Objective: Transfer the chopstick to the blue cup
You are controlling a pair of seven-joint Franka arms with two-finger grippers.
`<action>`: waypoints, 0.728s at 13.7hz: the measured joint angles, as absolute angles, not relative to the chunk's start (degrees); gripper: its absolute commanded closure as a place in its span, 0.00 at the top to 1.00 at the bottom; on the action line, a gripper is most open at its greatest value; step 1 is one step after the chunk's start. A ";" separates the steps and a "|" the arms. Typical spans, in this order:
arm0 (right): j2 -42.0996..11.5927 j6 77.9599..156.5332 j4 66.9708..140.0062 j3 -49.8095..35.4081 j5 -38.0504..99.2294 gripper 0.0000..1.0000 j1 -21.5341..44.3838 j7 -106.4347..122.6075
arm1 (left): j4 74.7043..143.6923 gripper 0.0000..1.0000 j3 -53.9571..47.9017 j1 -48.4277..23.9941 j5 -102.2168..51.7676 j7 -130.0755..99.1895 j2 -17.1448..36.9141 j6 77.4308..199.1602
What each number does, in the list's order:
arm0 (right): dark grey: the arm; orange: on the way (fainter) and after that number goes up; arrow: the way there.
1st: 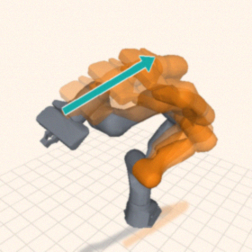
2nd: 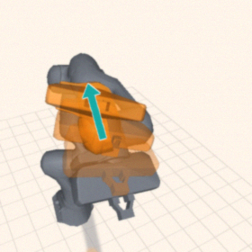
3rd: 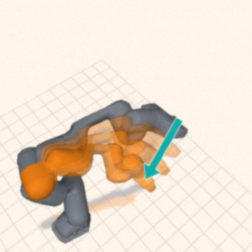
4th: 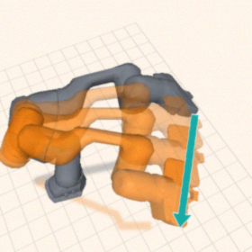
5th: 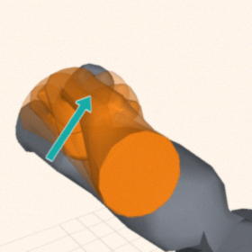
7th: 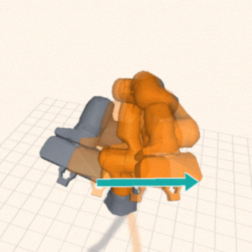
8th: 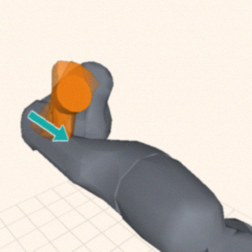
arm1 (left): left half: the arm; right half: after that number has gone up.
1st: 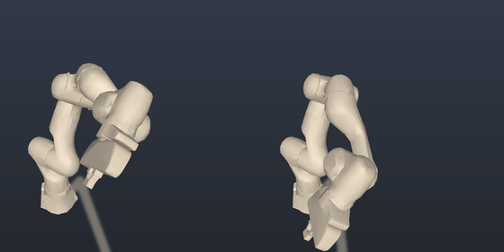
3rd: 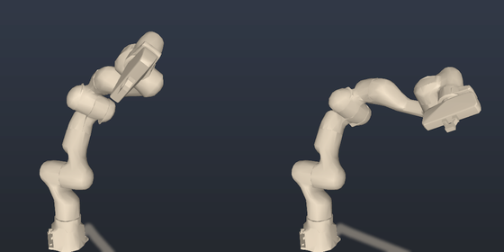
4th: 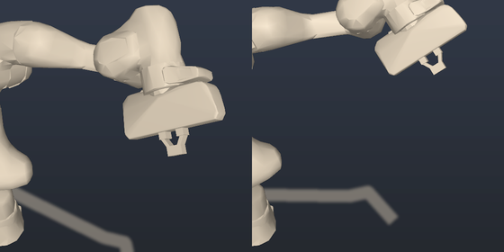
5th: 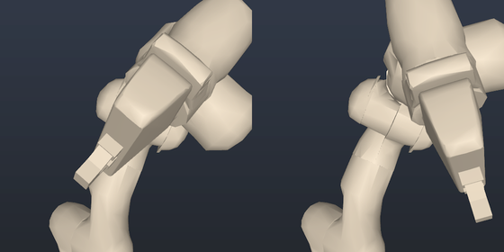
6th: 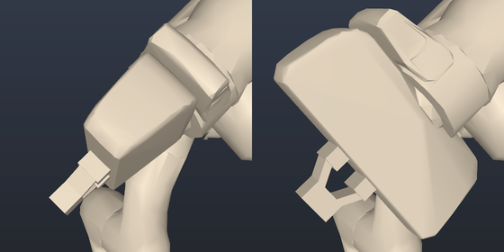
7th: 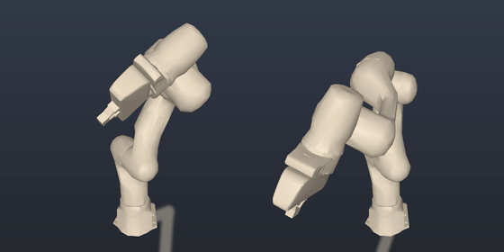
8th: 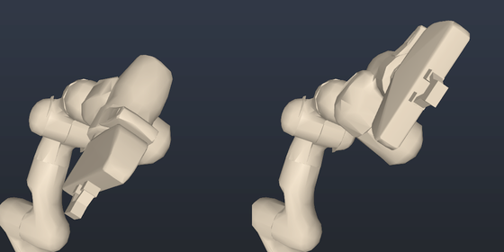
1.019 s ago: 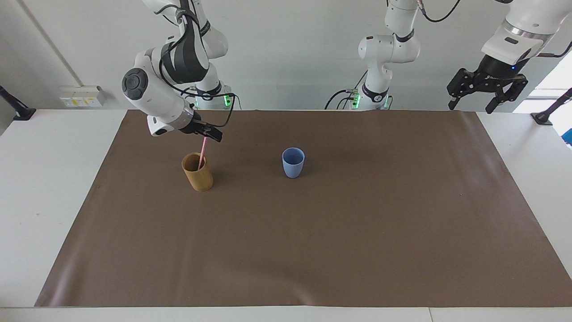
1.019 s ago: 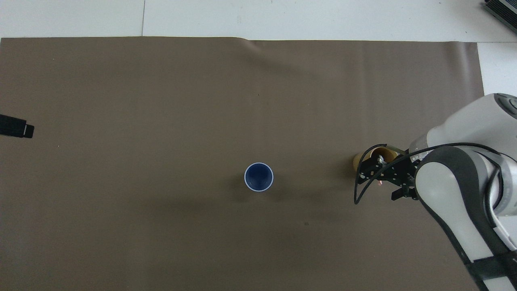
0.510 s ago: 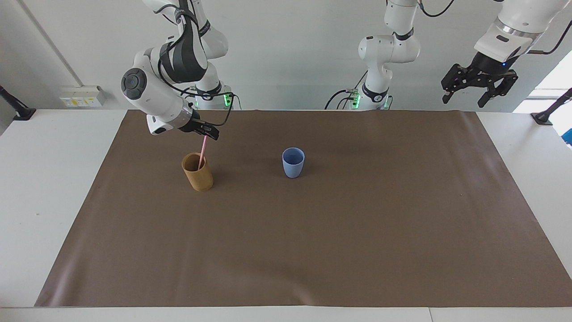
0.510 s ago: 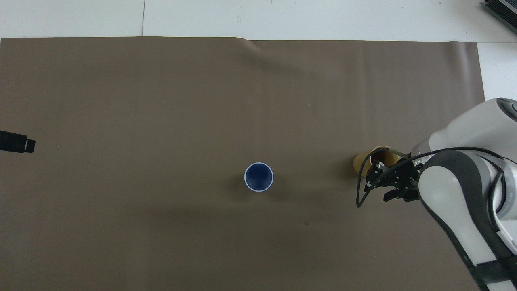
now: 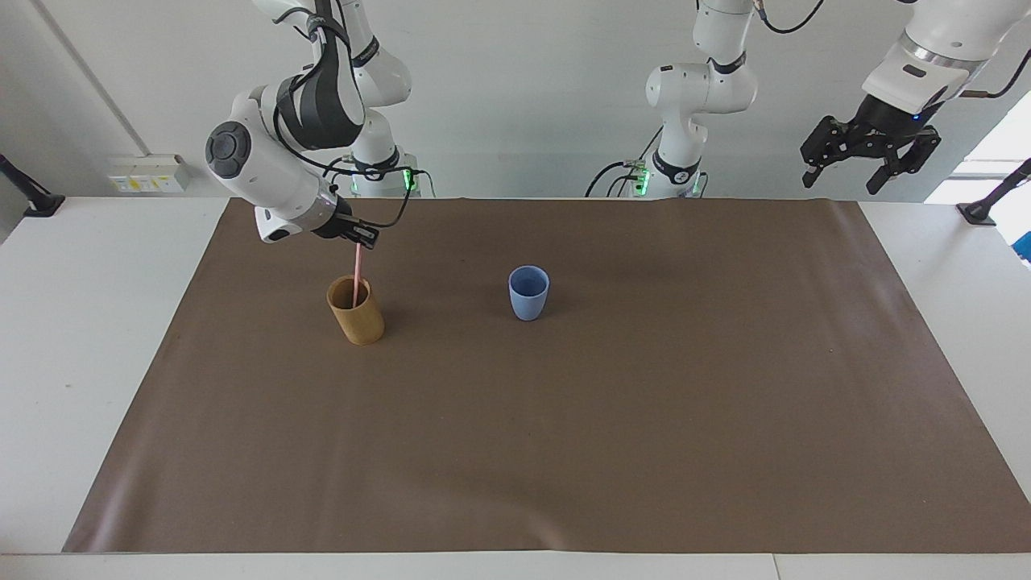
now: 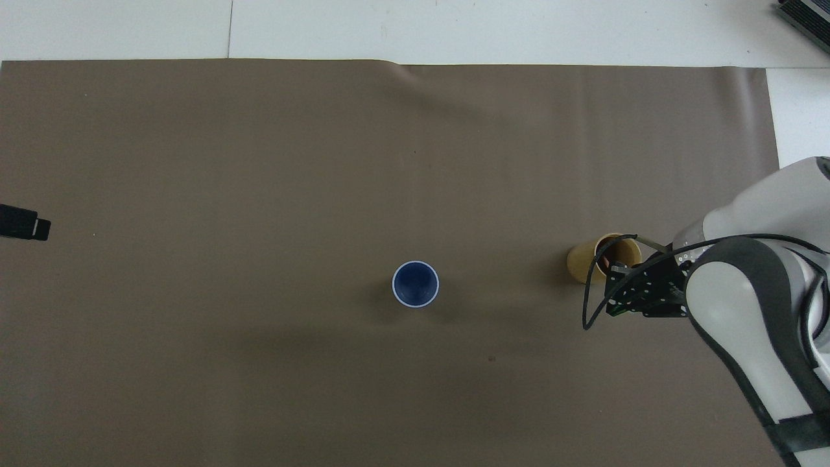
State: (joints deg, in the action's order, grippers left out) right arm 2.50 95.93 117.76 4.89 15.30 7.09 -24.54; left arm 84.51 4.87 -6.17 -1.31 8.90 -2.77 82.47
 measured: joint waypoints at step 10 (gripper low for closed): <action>3.77 84.98 109.91 5.15 15.39 0.00 4.98 -24.53 | 84.43 1.00 4.81 -6.17 -1.31 8.90 -2.77 82.31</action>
